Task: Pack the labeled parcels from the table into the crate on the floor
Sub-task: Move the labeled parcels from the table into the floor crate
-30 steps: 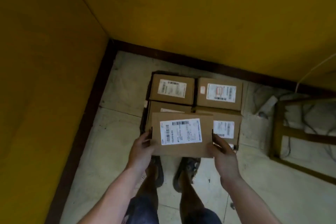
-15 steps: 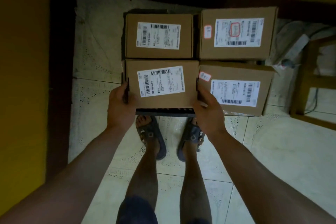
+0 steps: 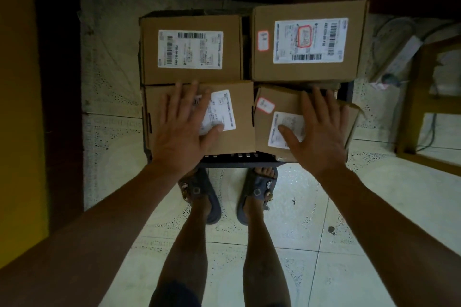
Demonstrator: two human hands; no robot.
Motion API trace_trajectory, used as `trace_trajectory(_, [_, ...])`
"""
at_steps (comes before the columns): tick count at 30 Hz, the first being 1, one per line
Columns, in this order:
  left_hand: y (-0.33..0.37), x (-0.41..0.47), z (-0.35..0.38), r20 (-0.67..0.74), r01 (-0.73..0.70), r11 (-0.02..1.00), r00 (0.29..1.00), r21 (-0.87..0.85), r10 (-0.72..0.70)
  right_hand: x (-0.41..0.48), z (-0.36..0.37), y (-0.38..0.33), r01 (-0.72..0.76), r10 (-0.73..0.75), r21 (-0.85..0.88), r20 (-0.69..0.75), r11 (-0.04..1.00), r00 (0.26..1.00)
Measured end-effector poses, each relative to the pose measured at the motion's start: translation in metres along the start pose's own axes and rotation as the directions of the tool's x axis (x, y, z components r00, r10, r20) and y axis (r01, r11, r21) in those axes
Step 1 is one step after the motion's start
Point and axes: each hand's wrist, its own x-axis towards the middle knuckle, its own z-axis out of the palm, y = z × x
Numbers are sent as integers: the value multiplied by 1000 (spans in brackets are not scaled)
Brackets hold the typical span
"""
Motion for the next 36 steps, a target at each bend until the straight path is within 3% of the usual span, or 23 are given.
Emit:
trace_trajectory(4, [-23, -1, 5, -26, -102, 993, 994, 55, 104, 12, 11, 18, 174, -177, -59, -45, 983, 983])
trace_trajectory(11, [-13, 3, 5, -54, -99, 992, 993, 72, 103, 23, 14, 40, 287, -292, -56, -128, 956, 948])
trace_trajectory(16, [-5, 5, 11, -87, -104, 985, 989, 137, 117, 22, 22, 37, 287, -295, -69, -191, 956, 936])
trace_trajectory(22, [0, 3, 20, -16, -93, 968, 995, 234, 99, 18, 36, 38, 274, -295, -126, -199, 954, 935])
trace_trajectory(27, [2, 6, 2, -81, -53, 997, 995, 52, 57, 20, 18, 38, 296, -303, -65, -178, 953, 936])
trace_trajectory(30, [4, 16, -13, -174, -54, 997, 984, -50, 44, 21, 4, 36, 326, -323, -33, -266, 945, 908])
trace_trajectory(33, [2, 40, -22, -181, 66, 988, 979, -137, -91, 40, -10, 23, 339, -321, -10, -354, 941, 879])
trace_trajectory(36, [-10, 68, -24, -35, 305, 936, 948, -174, -316, 79, -19, 9, 266, -266, -37, -282, 963, 922])
